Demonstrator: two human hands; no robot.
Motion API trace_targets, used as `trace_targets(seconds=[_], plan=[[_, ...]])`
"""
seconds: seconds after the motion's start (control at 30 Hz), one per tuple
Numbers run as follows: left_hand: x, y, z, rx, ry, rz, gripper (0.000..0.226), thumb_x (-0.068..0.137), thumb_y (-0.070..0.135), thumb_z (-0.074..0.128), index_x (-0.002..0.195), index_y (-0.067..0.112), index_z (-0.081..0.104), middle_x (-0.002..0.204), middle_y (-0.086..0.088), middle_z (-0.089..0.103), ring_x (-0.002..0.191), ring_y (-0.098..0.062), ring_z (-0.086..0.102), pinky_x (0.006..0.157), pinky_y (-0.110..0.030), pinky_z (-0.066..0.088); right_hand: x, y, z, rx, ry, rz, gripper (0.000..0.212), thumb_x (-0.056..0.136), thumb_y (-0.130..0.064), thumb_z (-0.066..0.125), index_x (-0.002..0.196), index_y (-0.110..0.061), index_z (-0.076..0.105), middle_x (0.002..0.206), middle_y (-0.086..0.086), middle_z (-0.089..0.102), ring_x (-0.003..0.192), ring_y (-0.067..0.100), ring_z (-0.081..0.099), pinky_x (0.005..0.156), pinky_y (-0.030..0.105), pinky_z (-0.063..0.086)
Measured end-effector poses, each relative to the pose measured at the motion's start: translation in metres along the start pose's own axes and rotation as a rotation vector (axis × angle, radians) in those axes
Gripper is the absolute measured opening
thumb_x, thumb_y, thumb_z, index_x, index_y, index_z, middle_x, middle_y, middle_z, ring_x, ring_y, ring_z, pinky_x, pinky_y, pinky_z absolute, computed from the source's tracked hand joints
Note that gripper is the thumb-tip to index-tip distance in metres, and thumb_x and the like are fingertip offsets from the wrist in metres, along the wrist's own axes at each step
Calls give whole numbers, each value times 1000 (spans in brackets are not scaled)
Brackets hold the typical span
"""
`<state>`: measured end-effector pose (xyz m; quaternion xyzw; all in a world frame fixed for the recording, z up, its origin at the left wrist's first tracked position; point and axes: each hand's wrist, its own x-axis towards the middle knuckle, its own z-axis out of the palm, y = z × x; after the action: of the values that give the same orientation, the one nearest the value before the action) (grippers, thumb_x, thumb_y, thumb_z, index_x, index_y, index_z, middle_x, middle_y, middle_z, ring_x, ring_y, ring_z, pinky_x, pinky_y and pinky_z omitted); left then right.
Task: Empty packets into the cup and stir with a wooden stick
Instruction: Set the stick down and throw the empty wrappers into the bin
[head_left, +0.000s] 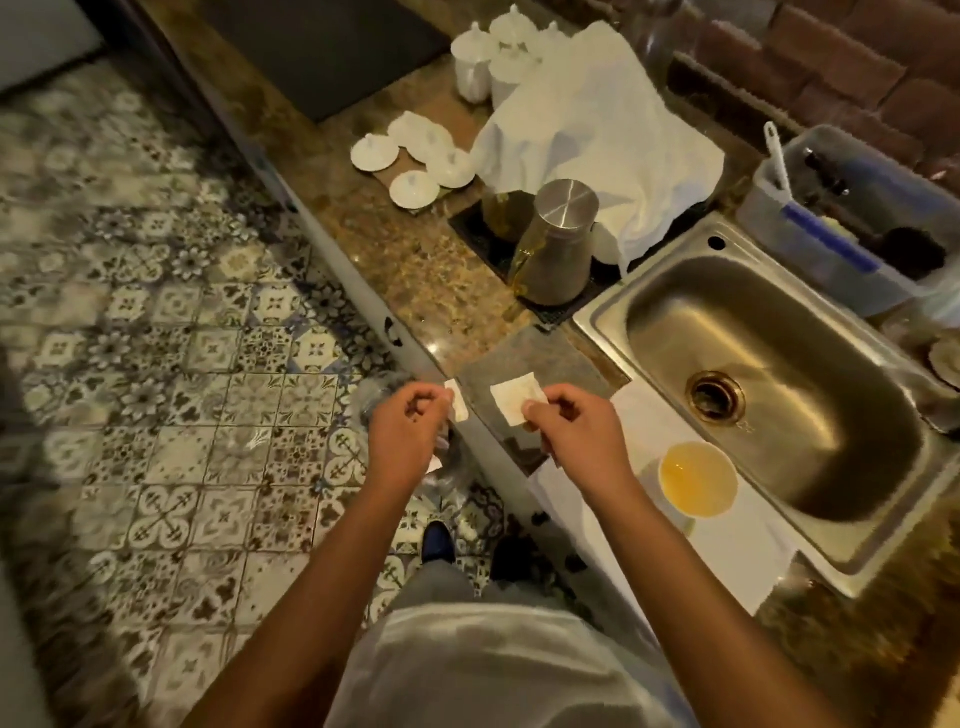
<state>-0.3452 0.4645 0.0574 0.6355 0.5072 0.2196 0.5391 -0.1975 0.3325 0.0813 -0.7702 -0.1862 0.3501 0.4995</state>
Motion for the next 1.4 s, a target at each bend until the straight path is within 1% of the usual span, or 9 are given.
trace_targets(seconds=[0.2,0.3,0.5,0.7,0.83,1.0,1.13,1.27,1.4], plan=[[4,-32,-31,-55,158,-110,9,89,28,72,81,27,73,78,-9,72,71,-14,65,72,-36,55,15,10,44,-66,-63,65,14,82,-18,69,70,-10,67,72,20,67,58,18,53,58,33,43],[13,-53,-45,-51,198,-161,7,92,27,71,91,21,74,80,4,71,68,-3,62,70,-27,52,23,17,70,-99,-86,81,16,82,-20,68,67,-14,66,72,21,67,57,18,53,57,34,43],[44,-118,-66,3,185,-234,10,93,26,69,99,19,73,93,6,72,83,-7,65,66,-11,50,45,43,141,-156,-157,102,14,83,-17,70,70,-13,69,66,15,65,56,13,50,57,31,41],[100,-188,-81,83,132,-338,14,95,23,66,98,12,74,95,-5,74,85,-20,68,76,-27,55,85,93,214,-277,-173,172,14,88,-19,71,79,-8,72,72,19,70,59,17,56,59,35,49],[138,-228,-90,125,100,-388,18,92,24,70,94,7,76,94,-12,76,86,-28,72,85,-44,59,121,127,259,-357,-153,262,12,89,-25,71,88,-14,75,75,8,75,69,24,69,68,39,56],[176,-275,-92,196,73,-418,18,92,24,70,98,8,77,91,-9,75,77,-16,64,67,-21,47,159,169,298,-425,-149,331,11,88,-28,72,89,-17,76,76,3,75,69,21,71,70,37,59],[200,-310,-82,245,58,-467,13,93,23,69,99,13,76,85,3,66,67,-1,56,63,-16,45,185,203,313,-481,-134,399,16,87,-30,71,89,-15,77,81,7,77,77,28,72,75,43,61],[220,-344,-69,241,10,-498,10,93,22,68,92,14,74,88,-2,70,86,-20,67,81,-33,55,211,237,327,-500,-121,493,20,86,-34,69,91,-17,78,84,6,79,80,27,74,79,48,62],[239,-379,-52,258,-16,-548,14,93,27,68,94,14,73,86,1,68,84,-17,66,75,-28,51,233,269,343,-554,-106,543,27,85,-37,70,96,-14,81,93,10,80,89,29,75,81,44,62]])
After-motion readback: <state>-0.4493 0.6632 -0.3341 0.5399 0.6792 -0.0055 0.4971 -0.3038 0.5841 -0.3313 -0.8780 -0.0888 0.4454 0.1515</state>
